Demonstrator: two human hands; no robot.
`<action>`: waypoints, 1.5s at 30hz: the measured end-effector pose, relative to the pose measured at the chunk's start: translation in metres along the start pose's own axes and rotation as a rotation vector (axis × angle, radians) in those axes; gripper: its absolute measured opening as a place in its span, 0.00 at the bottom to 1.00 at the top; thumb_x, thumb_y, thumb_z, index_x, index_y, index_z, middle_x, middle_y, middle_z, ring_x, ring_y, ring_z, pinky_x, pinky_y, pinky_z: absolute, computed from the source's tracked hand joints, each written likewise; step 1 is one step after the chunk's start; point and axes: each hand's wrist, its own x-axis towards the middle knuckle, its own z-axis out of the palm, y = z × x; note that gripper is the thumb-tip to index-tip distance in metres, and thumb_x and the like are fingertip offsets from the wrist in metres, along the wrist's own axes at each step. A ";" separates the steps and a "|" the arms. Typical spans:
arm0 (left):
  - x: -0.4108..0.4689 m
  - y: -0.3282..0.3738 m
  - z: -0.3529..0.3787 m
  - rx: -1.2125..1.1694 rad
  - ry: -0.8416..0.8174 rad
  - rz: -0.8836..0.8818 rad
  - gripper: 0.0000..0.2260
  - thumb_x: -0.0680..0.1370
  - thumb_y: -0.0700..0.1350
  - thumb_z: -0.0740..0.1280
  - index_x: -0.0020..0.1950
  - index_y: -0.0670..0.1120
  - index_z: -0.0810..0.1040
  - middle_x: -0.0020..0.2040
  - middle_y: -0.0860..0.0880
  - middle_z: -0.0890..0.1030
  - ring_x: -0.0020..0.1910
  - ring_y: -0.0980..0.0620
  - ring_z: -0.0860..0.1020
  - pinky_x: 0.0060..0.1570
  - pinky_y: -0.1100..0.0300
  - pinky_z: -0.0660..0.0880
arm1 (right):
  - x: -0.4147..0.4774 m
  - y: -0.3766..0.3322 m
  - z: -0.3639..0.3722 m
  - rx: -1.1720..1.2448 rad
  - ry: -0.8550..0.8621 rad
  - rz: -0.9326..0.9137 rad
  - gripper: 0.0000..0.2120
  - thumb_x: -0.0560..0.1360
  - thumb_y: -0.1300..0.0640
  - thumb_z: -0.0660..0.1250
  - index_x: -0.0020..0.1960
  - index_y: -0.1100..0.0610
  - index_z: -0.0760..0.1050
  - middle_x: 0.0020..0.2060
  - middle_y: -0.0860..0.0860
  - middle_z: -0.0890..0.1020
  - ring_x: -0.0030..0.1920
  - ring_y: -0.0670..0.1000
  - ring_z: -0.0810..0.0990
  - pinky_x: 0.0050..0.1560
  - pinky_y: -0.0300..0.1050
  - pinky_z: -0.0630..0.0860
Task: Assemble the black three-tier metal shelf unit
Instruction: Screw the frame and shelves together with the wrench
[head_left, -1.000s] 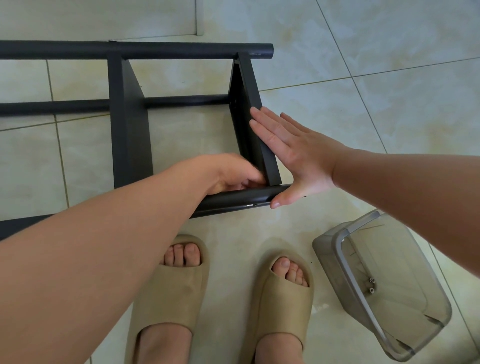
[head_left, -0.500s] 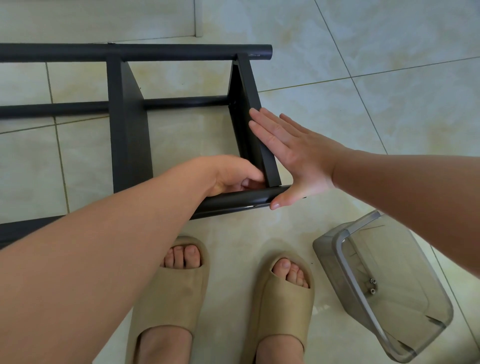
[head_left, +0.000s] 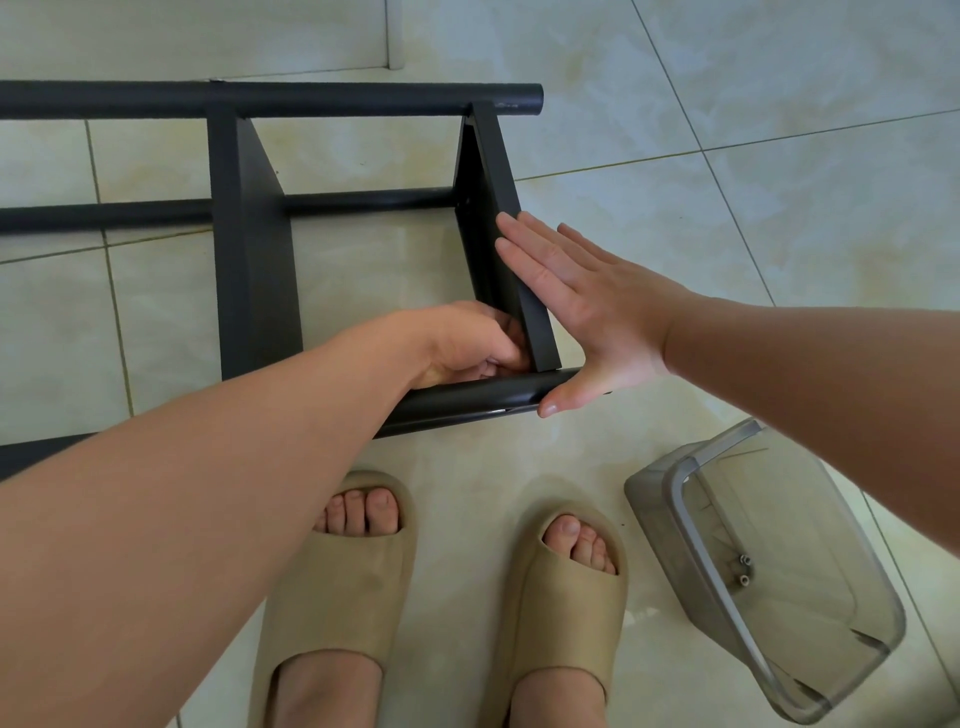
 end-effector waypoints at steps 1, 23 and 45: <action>0.001 -0.001 0.000 -0.021 -0.004 -0.007 0.08 0.78 0.29 0.63 0.51 0.38 0.79 0.37 0.43 0.83 0.37 0.49 0.84 0.43 0.58 0.82 | 0.000 0.000 0.000 -0.001 0.003 -0.002 0.68 0.60 0.16 0.56 0.81 0.55 0.31 0.78 0.50 0.29 0.79 0.51 0.30 0.80 0.54 0.38; 0.005 -0.002 -0.002 0.046 -0.008 -0.041 0.14 0.75 0.33 0.67 0.61 0.34 0.77 0.48 0.40 0.75 0.46 0.43 0.76 0.51 0.55 0.76 | 0.000 0.001 0.001 0.006 0.009 -0.004 0.68 0.59 0.16 0.56 0.81 0.55 0.31 0.79 0.50 0.30 0.79 0.50 0.30 0.80 0.53 0.38; 0.000 0.005 0.000 0.039 0.011 -0.110 0.06 0.78 0.33 0.66 0.46 0.40 0.81 0.35 0.44 0.84 0.37 0.49 0.83 0.50 0.53 0.80 | 0.000 -0.001 0.002 0.012 0.029 -0.007 0.68 0.60 0.16 0.56 0.81 0.56 0.32 0.80 0.51 0.32 0.80 0.51 0.31 0.80 0.54 0.38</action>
